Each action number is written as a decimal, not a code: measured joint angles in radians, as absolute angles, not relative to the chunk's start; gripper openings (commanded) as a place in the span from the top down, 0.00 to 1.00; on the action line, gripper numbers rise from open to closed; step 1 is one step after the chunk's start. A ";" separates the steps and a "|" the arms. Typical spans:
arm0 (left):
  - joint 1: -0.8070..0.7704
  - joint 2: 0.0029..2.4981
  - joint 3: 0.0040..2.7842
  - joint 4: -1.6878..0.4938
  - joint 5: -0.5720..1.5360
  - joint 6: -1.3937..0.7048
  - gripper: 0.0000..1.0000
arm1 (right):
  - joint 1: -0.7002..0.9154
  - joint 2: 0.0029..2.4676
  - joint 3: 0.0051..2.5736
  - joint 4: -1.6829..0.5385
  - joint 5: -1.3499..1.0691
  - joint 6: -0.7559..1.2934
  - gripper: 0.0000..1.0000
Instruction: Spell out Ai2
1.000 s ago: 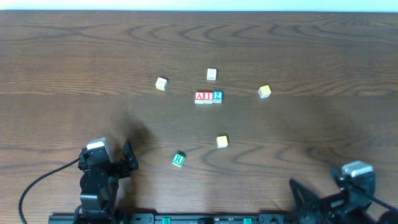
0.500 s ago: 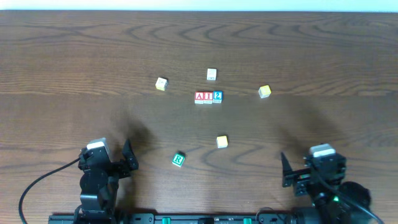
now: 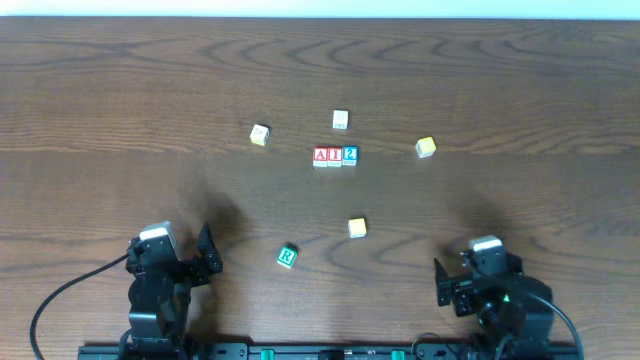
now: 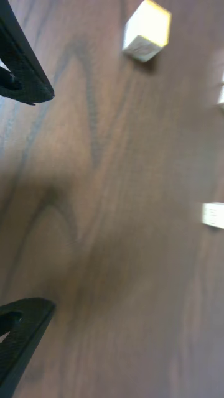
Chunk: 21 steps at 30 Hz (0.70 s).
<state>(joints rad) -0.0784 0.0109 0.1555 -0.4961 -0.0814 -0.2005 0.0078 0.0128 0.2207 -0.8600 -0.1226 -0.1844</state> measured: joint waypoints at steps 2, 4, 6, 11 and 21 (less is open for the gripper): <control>-0.078 0.011 0.155 -0.496 -0.081 -0.200 0.05 | 0.008 0.013 0.203 -0.847 -0.123 -0.175 0.01; -0.078 0.011 0.155 -0.496 -0.081 -0.200 0.05 | 0.008 0.012 0.202 -0.844 -0.124 -0.167 0.01; -0.078 0.011 0.155 -0.496 -0.081 -0.200 0.05 | 0.008 0.012 0.202 -0.844 -0.124 -0.164 0.01; -0.078 0.011 0.155 -0.496 -0.081 -0.200 0.05 | 0.008 0.012 0.202 -0.844 -0.124 -0.161 0.01; -0.078 0.011 0.155 -0.496 -0.081 -0.200 0.04 | 0.008 0.012 0.202 -0.844 -0.124 -0.161 0.01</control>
<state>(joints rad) -0.0784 0.0109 0.1555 -0.4965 -0.0814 -0.2005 0.0078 0.0124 0.2024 -0.8440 -0.1238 -0.1612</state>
